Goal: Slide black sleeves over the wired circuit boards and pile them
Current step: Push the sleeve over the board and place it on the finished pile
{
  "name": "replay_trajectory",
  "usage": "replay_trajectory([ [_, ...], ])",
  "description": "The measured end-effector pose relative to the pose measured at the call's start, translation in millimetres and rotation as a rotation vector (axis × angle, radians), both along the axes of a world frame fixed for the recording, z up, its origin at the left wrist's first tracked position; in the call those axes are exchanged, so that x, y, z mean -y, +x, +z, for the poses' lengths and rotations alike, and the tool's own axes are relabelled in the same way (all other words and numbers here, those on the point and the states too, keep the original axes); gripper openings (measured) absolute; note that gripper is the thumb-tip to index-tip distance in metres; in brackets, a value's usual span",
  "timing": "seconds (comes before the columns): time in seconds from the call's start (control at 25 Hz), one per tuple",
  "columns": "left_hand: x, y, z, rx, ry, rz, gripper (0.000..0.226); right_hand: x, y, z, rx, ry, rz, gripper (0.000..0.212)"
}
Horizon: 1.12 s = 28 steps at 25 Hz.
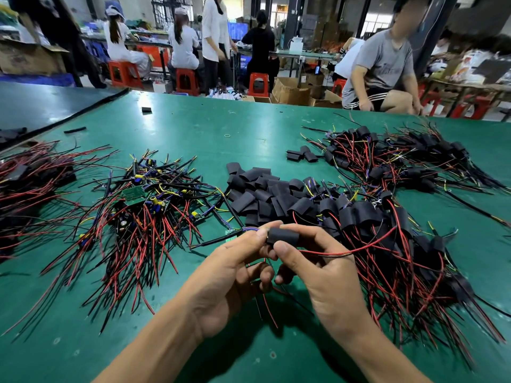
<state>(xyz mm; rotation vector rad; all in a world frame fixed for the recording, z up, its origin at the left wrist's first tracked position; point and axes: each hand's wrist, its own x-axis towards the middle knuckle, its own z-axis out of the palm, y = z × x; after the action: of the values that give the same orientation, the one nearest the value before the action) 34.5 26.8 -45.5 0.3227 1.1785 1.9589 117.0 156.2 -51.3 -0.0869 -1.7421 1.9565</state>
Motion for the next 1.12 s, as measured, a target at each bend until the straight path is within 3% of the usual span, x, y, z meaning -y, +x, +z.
replay_trajectory([
  [0.16, 0, 2, 0, -0.041, 0.004, -0.018, 0.021, -3, -2, -1, -0.008, -0.014, 0.013, 0.029],
  [0.36, -2, 1, -3, -0.104, -0.027, 0.014, 0.030, -2, -3, -3, 0.034, -0.013, 0.057, 0.027],
  [0.48, 0, -2, -3, -0.132, -0.065, 0.046, 0.029, -6, -4, -2, 0.079, -0.035, 0.078, 0.035],
  [0.68, 10, -8, 2, -0.388, -0.191, 0.105, 0.022, -10, -6, 4, 0.315, -0.248, 0.212, 0.051],
  [0.76, 12, -8, 3, -0.486, -0.229, 0.115, 0.027, -13, -4, 6, 0.402, -0.248, 0.263, 0.062],
  [0.84, 12, -8, 3, -0.558, -0.262, 0.166, 0.032, -14, -3, 7, 0.426, -0.211, 0.298, 0.058],
  [0.92, 11, -9, 1, -0.571, -0.260, 0.227, 0.036, -12, -4, 9, 0.390, -0.241, 0.262, 0.045],
  [1.04, 12, -16, -5, -0.553, -0.277, 0.349, 0.044, -15, -6, 14, 0.203, -0.481, 0.095, 0.024],
  [1.12, 12, -22, -14, -0.752, -0.495, 0.449, 0.032, -26, -7, 19, 0.079, -0.686, 0.003, 0.024],
])
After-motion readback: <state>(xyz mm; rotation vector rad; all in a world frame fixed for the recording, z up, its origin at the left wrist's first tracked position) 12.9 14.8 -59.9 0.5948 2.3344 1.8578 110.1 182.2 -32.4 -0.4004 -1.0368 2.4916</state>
